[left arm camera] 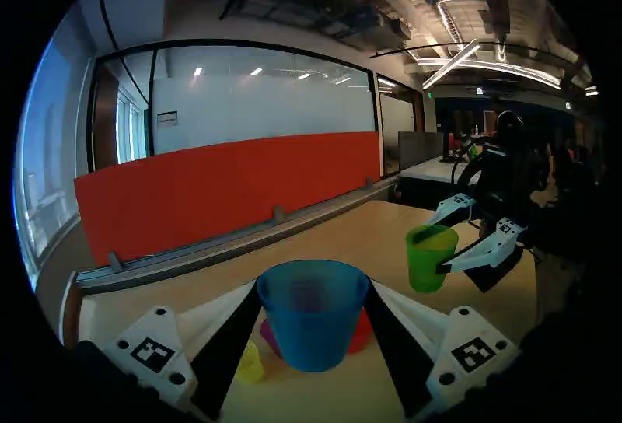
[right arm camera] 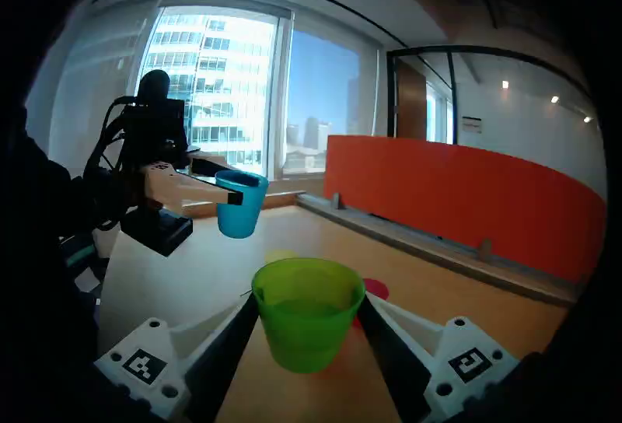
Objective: Pour water
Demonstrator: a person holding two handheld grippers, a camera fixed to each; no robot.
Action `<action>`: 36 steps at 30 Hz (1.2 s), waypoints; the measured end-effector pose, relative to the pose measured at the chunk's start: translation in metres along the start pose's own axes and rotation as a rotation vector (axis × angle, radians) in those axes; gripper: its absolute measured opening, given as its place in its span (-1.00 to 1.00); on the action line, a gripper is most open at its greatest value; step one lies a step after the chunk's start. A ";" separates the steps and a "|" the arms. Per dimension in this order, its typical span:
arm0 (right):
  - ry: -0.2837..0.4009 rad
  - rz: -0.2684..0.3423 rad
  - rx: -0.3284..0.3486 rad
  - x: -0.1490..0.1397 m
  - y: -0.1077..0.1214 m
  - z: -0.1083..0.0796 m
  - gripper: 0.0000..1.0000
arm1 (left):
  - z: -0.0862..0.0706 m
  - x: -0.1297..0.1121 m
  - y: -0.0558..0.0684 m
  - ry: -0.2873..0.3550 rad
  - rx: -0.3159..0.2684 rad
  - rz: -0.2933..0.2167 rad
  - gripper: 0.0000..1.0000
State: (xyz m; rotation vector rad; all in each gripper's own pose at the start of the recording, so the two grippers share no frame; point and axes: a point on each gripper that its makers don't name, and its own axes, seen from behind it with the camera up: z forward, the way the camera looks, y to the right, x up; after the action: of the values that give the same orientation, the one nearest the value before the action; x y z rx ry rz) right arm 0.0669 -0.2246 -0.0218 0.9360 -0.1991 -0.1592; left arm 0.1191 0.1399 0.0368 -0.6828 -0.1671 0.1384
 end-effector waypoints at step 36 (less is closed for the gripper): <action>-0.245 0.005 0.064 -0.078 -0.002 0.014 0.80 | 0.034 -0.129 0.043 -0.316 -0.131 0.094 0.76</action>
State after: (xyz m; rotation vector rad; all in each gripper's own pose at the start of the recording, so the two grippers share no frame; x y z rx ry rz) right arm -0.0125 -0.2194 -0.0231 0.9788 -0.4350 -0.2648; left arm -0.0164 0.1702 0.0218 -0.7971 -0.4508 0.3286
